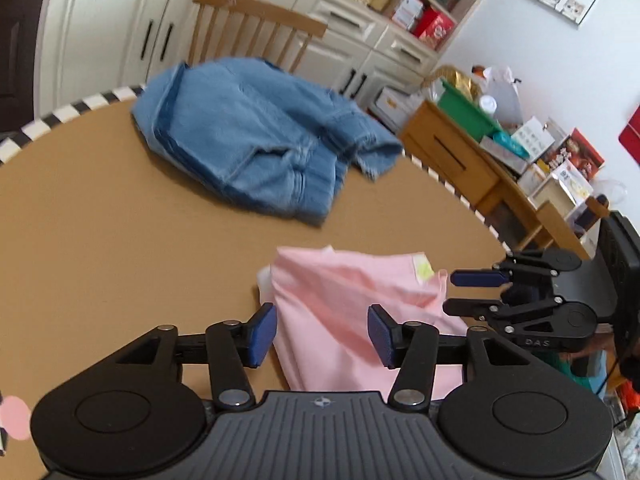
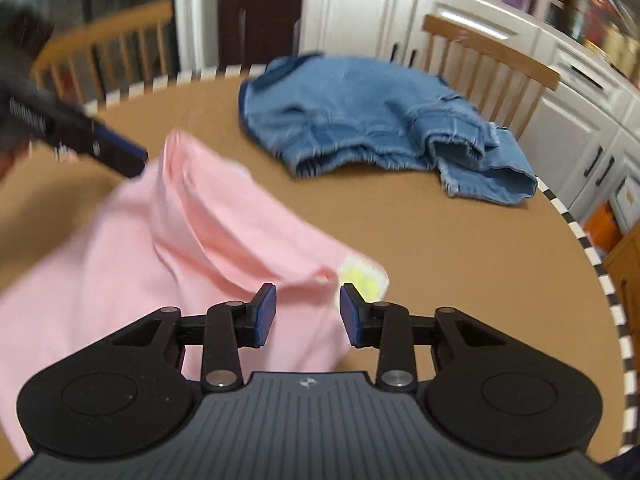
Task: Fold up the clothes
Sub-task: 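Open both grippers and smooth the folded pink T-shirt into a rectangle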
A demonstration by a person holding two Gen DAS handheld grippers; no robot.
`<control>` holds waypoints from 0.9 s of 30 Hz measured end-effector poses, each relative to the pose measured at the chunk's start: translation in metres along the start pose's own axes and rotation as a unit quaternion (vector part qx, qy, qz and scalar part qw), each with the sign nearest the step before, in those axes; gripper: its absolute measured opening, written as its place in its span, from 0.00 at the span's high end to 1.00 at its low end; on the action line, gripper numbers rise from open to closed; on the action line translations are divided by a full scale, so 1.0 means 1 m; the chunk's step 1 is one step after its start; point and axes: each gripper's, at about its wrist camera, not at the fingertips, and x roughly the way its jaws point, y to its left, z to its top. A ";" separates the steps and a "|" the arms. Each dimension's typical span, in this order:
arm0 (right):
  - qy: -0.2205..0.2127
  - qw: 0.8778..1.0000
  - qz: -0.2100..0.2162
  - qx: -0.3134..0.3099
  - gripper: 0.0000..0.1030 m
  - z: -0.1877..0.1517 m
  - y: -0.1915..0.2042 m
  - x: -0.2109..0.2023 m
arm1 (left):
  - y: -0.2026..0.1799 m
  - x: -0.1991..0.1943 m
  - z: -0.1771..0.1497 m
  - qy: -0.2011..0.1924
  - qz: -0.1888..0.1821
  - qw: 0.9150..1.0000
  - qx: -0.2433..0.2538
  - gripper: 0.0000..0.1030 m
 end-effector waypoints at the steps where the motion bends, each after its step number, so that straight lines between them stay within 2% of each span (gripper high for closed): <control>1: 0.002 1.000 0.002 -0.002 0.64 -0.001 -0.002 0.001 | 0.003 0.002 -0.001 0.001 -0.005 1.000 -0.007 0.44; 3: -0.005 1.000 0.015 -0.008 0.58 0.001 -0.007 0.007 | 0.008 0.008 0.002 0.004 -0.006 1.000 -0.011 0.42; 6: -0.024 0.999 0.046 -0.017 0.61 0.011 -0.009 0.016 | 0.011 0.012 0.006 0.008 -0.007 1.000 -0.022 0.41; 7: -0.029 0.998 0.060 -0.014 0.67 0.015 -0.010 0.019 | 0.013 0.013 0.008 0.009 -0.008 0.999 -0.030 0.41; 8: -0.028 0.997 0.072 -0.002 0.96 0.018 -0.012 0.022 | 0.016 0.015 0.011 0.009 -0.010 0.999 -0.038 0.40; 10: -0.015 0.995 0.087 0.054 0.95 0.025 -0.025 0.029 | 0.019 0.016 0.015 0.007 -0.011 0.999 -0.049 0.40; 12: -0.021 0.990 0.086 0.110 0.95 0.027 -0.042 0.028 | 0.021 0.016 0.020 0.001 -0.011 0.999 -0.052 0.39; 15: -0.025 0.975 0.093 0.199 0.94 0.028 -0.067 0.029 | 0.023 0.015 0.025 -0.012 -0.009 0.998 -0.062 0.36; 17: -0.010 0.968 0.090 0.235 0.94 0.029 -0.076 0.036 | 0.025 0.018 0.027 -0.018 -0.001 0.997 -0.074 0.36; 19: 0.021 0.967 0.071 0.243 0.94 0.028 -0.077 0.047 | 0.026 0.023 0.028 -0.019 0.019 0.997 -0.077 0.36; 20: 0.037 0.967 0.060 0.245 0.94 0.027 -0.077 0.053 | 0.026 0.026 0.029 -0.016 0.033 0.997 -0.075 0.36; 22: 0.041 0.967 0.047 0.247 0.92 0.024 -0.075 0.057 | 0.023 0.032 0.029 -0.011 0.061 0.996 -0.060 0.36; 25: 0.047 0.972 0.018 0.230 0.81 0.024 -0.070 0.053 | 0.018 0.040 0.029 -0.011 0.101 0.994 -0.037 0.37; 26: 0.051 0.975 -0.005 0.214 0.65 0.025 -0.067 0.051 | 0.016 0.041 0.030 -0.014 0.112 0.993 -0.031 0.37; 27: 0.054 0.978 -0.022 0.202 0.57 0.024 -0.065 0.047 | 0.014 0.043 0.031 -0.015 0.127 0.991 -0.025 0.37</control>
